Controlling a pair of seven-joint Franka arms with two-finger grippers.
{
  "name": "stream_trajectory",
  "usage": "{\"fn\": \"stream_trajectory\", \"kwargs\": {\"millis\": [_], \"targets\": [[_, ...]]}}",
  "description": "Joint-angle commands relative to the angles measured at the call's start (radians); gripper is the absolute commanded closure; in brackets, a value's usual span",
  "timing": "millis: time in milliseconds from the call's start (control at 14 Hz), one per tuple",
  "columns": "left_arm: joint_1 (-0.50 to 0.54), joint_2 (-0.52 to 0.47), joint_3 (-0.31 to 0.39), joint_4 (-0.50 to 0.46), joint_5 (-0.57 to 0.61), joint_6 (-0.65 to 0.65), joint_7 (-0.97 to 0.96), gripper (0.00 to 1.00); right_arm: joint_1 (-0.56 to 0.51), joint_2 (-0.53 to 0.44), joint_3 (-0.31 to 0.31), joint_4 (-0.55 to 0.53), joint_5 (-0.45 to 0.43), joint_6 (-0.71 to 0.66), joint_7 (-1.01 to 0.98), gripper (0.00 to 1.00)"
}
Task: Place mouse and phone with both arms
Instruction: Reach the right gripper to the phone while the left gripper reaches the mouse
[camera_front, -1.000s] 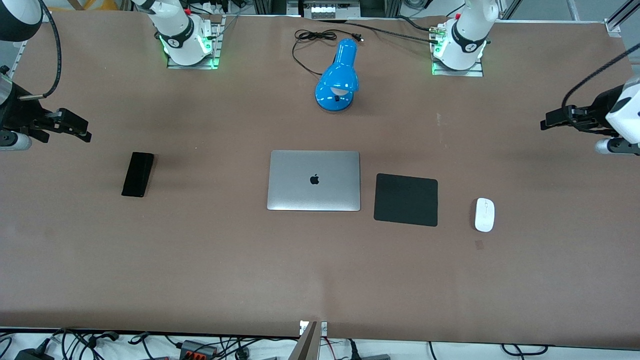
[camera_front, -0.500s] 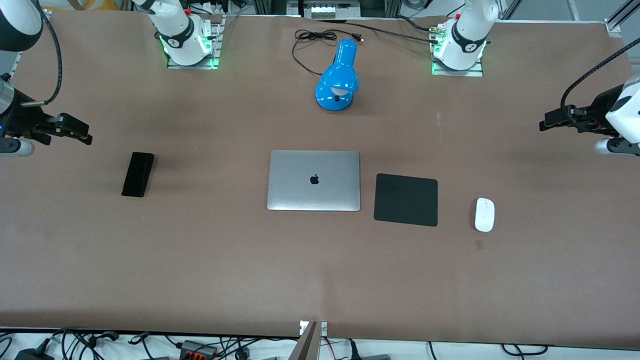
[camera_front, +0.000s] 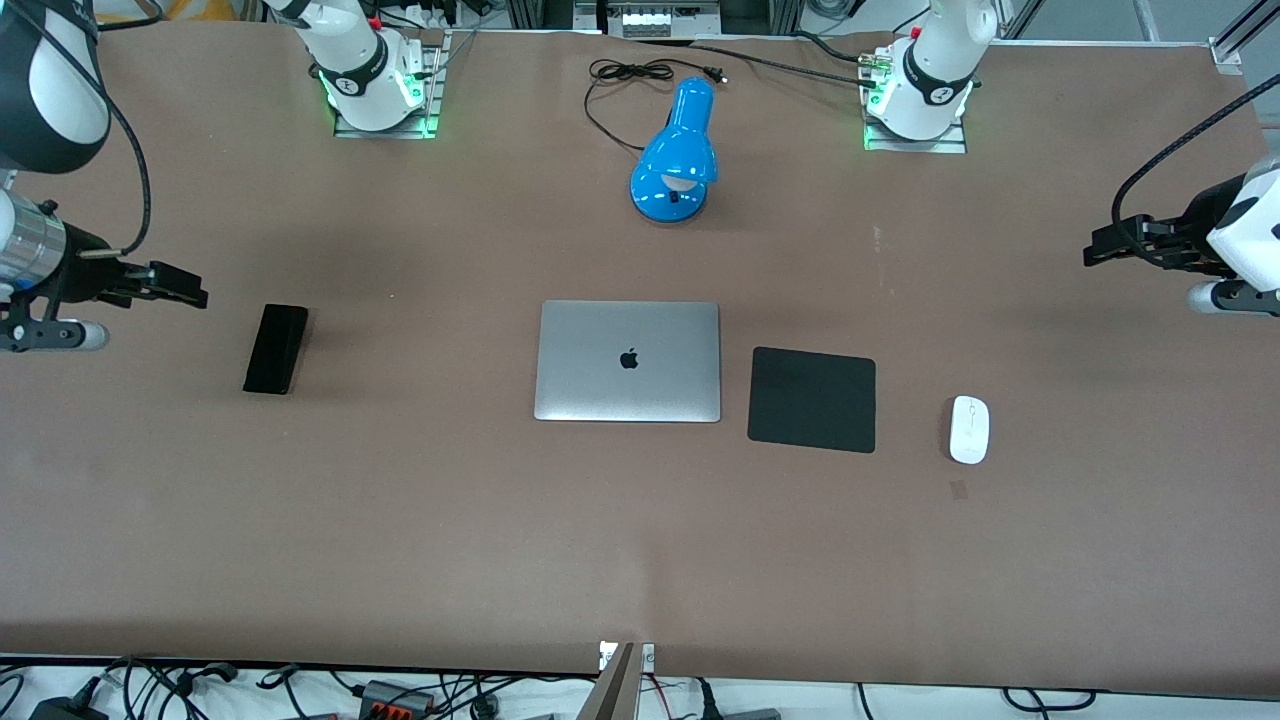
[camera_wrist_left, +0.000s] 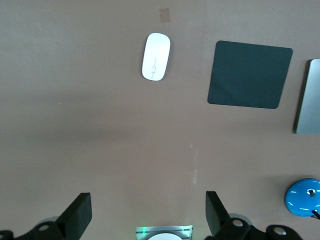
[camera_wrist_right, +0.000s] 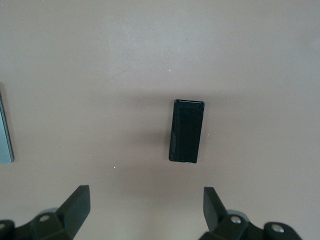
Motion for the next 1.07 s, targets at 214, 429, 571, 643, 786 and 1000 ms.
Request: {"fn": "stream_trajectory", "kwargs": {"millis": [214, 429, 571, 643, 786, 1000], "targets": [[-0.023, 0.050, -0.015, 0.043, 0.033, 0.000, 0.011, 0.00, -0.013, 0.096, 0.009, 0.013, 0.004, -0.007, 0.016, 0.00], [-0.026, 0.187, -0.016, 0.109, 0.033, 0.023, 0.012, 0.00, -0.013, 0.159, 0.007, -0.027, 0.003, 0.062, 0.040, 0.00], [-0.023, 0.269, -0.018, 0.098, 0.035, 0.173, 0.014, 0.00, -0.008, 0.165, 0.007, -0.110, 0.000, 0.178, 0.045, 0.00], [-0.021, 0.318, -0.019, 0.085, 0.035, 0.251, 0.014, 0.00, -0.012, 0.165, 0.007, -0.151, -0.002, 0.247, 0.057, 0.00], [-0.024, 0.404, -0.018, 0.074, 0.035, 0.391, 0.015, 0.00, -0.013, 0.165, 0.006, -0.219, -0.006, 0.347, 0.057, 0.00], [-0.017, 0.511, -0.018, 0.031, 0.042, 0.518, 0.020, 0.00, -0.019, 0.168, -0.026, -0.292, -0.011, 0.447, 0.073, 0.00]]}}
